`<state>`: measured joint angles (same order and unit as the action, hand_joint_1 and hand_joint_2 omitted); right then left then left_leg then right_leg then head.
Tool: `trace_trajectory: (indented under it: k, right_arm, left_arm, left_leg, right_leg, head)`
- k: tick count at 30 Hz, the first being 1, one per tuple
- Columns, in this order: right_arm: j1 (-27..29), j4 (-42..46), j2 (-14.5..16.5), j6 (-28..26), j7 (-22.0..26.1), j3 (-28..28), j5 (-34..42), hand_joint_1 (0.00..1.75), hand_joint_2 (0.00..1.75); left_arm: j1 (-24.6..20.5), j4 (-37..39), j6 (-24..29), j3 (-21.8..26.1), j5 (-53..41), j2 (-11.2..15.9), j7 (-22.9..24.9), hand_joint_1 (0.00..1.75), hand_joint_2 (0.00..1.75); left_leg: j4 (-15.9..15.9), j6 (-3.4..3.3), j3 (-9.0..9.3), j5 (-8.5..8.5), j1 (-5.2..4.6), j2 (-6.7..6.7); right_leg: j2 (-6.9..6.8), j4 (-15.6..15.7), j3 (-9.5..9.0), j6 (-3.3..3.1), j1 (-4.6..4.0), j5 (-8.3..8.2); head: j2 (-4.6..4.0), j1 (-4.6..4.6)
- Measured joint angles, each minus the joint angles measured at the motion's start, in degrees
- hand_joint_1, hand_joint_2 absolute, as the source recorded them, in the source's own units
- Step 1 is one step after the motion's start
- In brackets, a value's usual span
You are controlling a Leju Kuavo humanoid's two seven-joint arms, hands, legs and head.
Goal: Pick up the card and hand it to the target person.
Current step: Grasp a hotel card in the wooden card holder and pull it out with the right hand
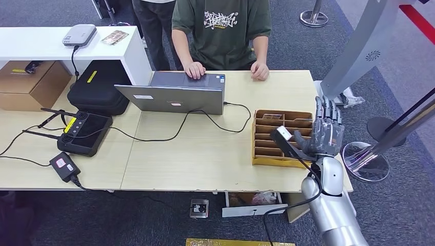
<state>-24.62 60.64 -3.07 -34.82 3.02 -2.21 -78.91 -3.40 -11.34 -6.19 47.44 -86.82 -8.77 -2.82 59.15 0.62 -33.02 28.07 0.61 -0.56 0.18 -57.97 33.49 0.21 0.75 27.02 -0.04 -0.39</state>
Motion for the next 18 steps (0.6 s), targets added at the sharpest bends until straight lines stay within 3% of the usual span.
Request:
trace_trajectory:
  k: [5, 12, 18]
  right_arm:
    - [-1.3, -1.0, -0.1, 0.8, -1.1, 0.0, -2.3, 0.00, 1.75]
    - [-7.3, -7.8, -1.4, 8.6, -5.8, 0.0, -6.0, 0.00, 1.75]
    - [-11.5, -14.3, -2.9, 10.3, -7.0, 0.0, -6.8, 0.00, 1.75]
  left_arm:
    - [-0.1, 0.0, 0.0, 0.0, 0.1, 0.2, 0.0, 0.00, 0.00]
    - [-0.1, 0.0, 0.0, -0.1, -0.1, 0.5, -0.6, 0.00, 0.00]
    - [-0.1, 0.0, 0.0, -0.1, -0.1, 0.8, -0.9, 0.00, 0.00]
  left_leg:
    - [0.0, 0.00, 0.00, 0.00, 0.00, 0.00]
    - [0.0, -0.02, 0.00, -0.02, 0.00, -0.01]
    - [0.0, -0.03, -0.01, -0.02, 0.00, -0.02]
  right_leg:
    - [-0.01, 0.0, 0.00, 0.00, 0.00, 0.00]
    - [-0.01, 0.0, -0.01, 0.00, 0.00, -0.01]
    - [-0.02, 0.0, -0.01, 0.00, 0.00, -0.02]
  head:
    - [0.00, -0.01]
    - [0.00, 0.01]
    - [0.00, 0.00]
